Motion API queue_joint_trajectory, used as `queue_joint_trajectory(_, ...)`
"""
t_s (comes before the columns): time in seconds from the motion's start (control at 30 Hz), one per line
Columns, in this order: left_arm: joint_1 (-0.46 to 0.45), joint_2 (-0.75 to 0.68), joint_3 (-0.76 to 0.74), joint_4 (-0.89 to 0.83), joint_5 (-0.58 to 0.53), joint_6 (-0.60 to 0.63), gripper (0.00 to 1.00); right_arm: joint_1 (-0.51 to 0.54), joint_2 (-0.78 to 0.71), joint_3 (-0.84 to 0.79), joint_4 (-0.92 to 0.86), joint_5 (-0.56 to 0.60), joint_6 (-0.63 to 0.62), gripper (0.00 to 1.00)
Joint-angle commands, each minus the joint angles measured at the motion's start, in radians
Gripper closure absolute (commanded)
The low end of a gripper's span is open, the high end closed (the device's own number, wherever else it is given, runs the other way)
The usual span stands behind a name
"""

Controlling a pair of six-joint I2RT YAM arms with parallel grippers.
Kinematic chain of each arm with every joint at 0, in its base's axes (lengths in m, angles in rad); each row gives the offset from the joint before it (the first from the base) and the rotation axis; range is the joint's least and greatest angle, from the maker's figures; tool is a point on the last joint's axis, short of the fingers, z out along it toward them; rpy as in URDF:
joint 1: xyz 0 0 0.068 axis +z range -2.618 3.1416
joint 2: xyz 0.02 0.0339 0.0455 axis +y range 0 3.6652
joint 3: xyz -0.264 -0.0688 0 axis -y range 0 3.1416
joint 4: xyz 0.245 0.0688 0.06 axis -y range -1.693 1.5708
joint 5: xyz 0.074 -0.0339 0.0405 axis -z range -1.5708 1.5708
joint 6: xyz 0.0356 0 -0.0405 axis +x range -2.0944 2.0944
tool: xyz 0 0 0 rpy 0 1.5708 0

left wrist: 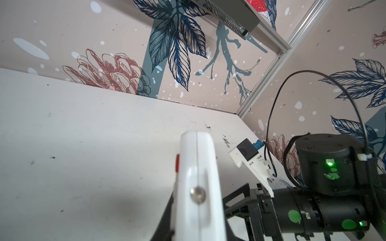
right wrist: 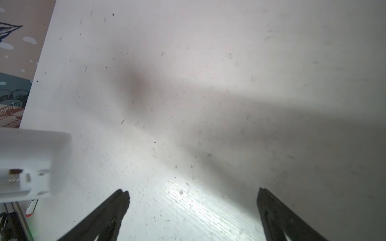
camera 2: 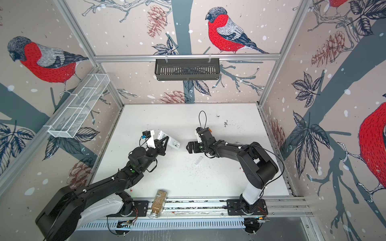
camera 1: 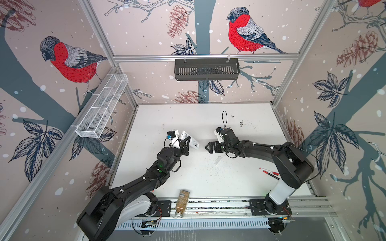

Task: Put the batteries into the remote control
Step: 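Release the remote from the right gripper and move it over the orange batteries, then lower the right gripper and close it on one orange battery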

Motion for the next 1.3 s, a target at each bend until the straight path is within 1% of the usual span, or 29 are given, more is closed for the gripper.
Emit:
queue_joint_trajectory(0.0, 0.005, -0.048, 0.026, -0.062, 0.012, 0.046, 1.00, -0.048, -0.025, 0.019, -0.058, 0.058, -0.067, 0.01)
queue_joint_trajectory(0.1, 0.012, -0.101, 0.044, -0.128, 0.059, 0.057, 1.00, -0.123, -0.034, 0.038, -0.085, 0.083, -0.099, 0.00)
queue_joint_trajectory(0.17, 0.022, -0.132, 0.056, -0.171, 0.094, 0.056, 1.00, -0.169, -0.028, 0.057, -0.097, 0.089, -0.120, 0.02)
queue_joint_trajectory(0.27, 0.039, -0.175, 0.067, -0.218, 0.170, 0.052, 1.00, -0.229, -0.001, 0.107, -0.125, 0.110, -0.155, 0.10)
queue_joint_trajectory(0.4, 0.083, -0.215, 0.074, -0.252, 0.304, 0.043, 1.00, -0.290, 0.058, 0.194, -0.165, 0.156, -0.200, 0.29)
queue_joint_trajectory(0.5, 0.116, -0.225, 0.083, -0.272, 0.401, 0.034, 1.00, -0.312, 0.128, 0.279, -0.206, 0.184, -0.242, 0.36)
queue_joint_trajectory(0.63, 0.127, -0.229, 0.109, -0.307, 0.479, 0.039, 1.00, -0.325, 0.215, 0.380, -0.257, 0.214, -0.296, 0.43)
queue_joint_trajectory(0.73, 0.130, -0.230, 0.127, -0.325, 0.518, 0.039, 1.00, -0.328, 0.267, 0.428, -0.278, 0.204, -0.328, 0.45)
queue_joint_trajectory(0.87, 0.130, -0.223, 0.134, -0.312, 0.578, 0.039, 1.00, -0.326, 0.316, 0.457, -0.285, 0.183, -0.350, 0.50)
queue_joint_trajectory(1.27, 0.135, -0.169, 0.135, -0.276, 0.585, 0.037, 1.00, -0.310, 0.349, 0.444, -0.263, 0.171, -0.383, 0.56)
